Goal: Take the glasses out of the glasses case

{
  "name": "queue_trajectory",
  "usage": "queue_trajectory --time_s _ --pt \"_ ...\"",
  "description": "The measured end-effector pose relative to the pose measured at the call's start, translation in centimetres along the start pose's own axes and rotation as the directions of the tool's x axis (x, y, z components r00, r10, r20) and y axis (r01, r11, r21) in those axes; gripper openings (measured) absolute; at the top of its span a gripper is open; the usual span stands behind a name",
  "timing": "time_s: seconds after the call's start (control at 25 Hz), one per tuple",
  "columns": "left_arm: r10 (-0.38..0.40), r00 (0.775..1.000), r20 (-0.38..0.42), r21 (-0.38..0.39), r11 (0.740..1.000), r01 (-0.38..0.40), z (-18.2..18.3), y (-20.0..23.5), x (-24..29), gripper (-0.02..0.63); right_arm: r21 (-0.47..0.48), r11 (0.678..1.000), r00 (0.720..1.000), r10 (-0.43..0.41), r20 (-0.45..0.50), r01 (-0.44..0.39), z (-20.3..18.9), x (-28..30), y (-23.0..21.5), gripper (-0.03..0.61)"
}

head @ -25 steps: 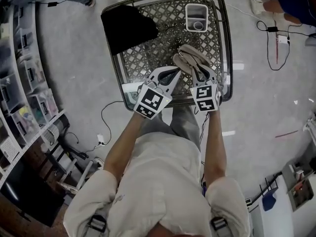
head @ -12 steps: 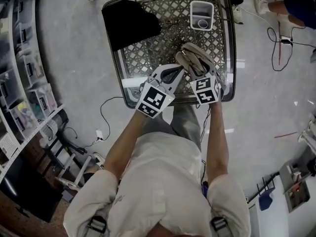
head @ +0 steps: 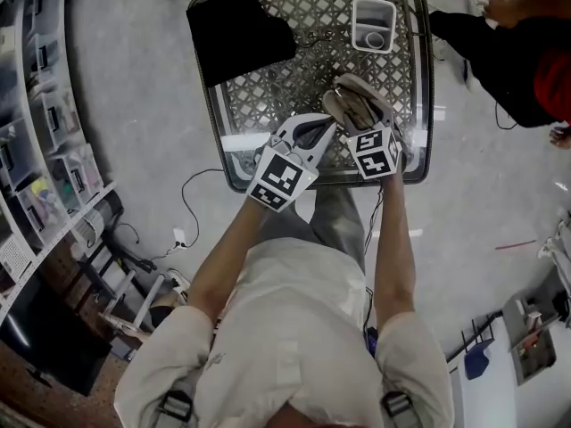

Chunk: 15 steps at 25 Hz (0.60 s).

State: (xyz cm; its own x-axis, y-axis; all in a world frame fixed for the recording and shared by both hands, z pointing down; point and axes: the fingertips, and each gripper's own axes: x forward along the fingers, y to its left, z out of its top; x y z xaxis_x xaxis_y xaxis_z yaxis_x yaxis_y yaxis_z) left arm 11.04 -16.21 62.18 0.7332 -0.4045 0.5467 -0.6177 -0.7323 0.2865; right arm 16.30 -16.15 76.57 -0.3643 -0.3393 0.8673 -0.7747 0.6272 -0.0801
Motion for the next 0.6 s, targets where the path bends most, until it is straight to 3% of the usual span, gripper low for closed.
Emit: queue_trajectory --time_s 0.4,0.56,0.6 --pt "0.0 1.0 -0.008 -0.012 1.0 0.0 -0.4 0.1 0.2 0.012 -0.02 1.0 0.999 -0.012 -0.03 0.011 -1.2 1.4 -0.9 0.264" --pt "0.0 1.0 -0.011 -0.014 1.0 0.0 -0.6 0.2 0.1 0.012 -0.035 0.999 0.999 -0.022 -0.035 0.02 -1.3 1.4 -0.6 0.232" --pt "0.0 1.0 -0.011 -0.015 1.0 0.0 -0.7 0.2 0.1 0.012 -0.033 0.999 0.999 -0.02 -0.037 0.019 -1.4 1.4 -0.5 0.18"
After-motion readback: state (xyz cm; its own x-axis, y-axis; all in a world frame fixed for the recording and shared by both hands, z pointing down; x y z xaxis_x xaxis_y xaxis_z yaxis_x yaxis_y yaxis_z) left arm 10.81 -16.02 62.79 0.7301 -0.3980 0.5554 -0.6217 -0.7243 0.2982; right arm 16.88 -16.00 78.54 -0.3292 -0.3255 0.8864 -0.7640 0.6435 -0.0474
